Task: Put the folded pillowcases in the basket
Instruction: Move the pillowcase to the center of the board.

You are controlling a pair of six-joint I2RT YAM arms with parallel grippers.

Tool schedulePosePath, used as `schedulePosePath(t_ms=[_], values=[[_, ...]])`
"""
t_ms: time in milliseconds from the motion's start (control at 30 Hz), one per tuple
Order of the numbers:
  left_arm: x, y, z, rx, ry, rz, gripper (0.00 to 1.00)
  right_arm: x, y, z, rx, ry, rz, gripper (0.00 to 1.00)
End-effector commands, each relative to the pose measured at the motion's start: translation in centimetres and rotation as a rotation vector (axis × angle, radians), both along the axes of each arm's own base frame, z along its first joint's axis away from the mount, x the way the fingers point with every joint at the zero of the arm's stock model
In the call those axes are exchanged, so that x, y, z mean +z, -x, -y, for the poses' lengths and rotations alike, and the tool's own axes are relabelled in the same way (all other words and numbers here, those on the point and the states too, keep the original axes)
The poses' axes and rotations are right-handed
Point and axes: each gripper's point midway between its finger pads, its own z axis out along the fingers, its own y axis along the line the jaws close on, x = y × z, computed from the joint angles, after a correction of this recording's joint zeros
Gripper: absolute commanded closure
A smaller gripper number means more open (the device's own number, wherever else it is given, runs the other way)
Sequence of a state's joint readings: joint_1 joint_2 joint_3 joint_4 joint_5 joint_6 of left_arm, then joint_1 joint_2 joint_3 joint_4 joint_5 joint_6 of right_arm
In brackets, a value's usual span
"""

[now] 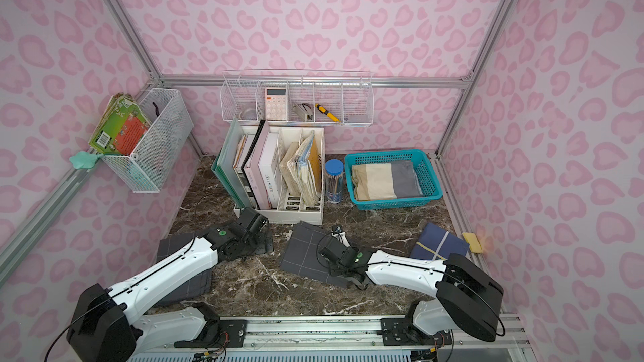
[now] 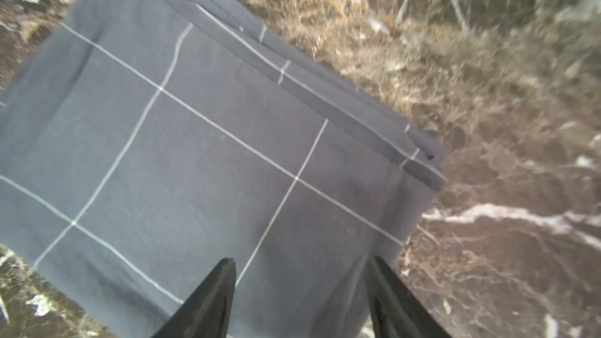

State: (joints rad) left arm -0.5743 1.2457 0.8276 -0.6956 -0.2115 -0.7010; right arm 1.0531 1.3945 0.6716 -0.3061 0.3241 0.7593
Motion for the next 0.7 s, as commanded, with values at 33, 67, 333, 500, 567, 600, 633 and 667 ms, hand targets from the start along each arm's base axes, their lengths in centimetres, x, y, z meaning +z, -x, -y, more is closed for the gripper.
schedulePosePath(t_ms=[33,67,333,500,567,600,633,667], values=[[-1.0,-0.8,3.0,-0.087,0.087,-0.040,0.08,-1.1,0.7,-0.5,-0.016,-0.040,-0.050,0.35],[-1.3,-0.9,3.4,-0.097,0.099,-0.053,0.08,-1.4,0.8,-0.4,-0.021,-0.038,-0.056,0.35],[-4.0,-0.1,8.2,-0.227,0.188,-0.148,0.14,-3.0,0.4,2.9,-0.116,0.022,-0.085,0.36],[-6.2,1.6,11.5,-0.299,0.199,-0.213,0.24,-2.9,-0.6,4.3,-0.142,-0.017,-0.086,0.37],[-6.6,2.5,12.7,-0.323,0.206,-0.238,0.31,-2.5,-1.4,5.1,-0.160,-0.027,-0.074,0.37],[-6.5,2.9,13.2,-0.332,0.209,-0.238,0.34,-2.1,-1.7,5.4,-0.167,-0.033,-0.068,0.37],[-6.2,3.3,13.8,-0.345,0.218,-0.233,0.36,-1.7,-2.0,5.7,-0.172,-0.042,-0.059,0.37],[-5.9,3.7,14.3,-0.353,0.227,-0.224,0.39,-1.3,-2.4,6.1,-0.180,-0.052,-0.047,0.37]])
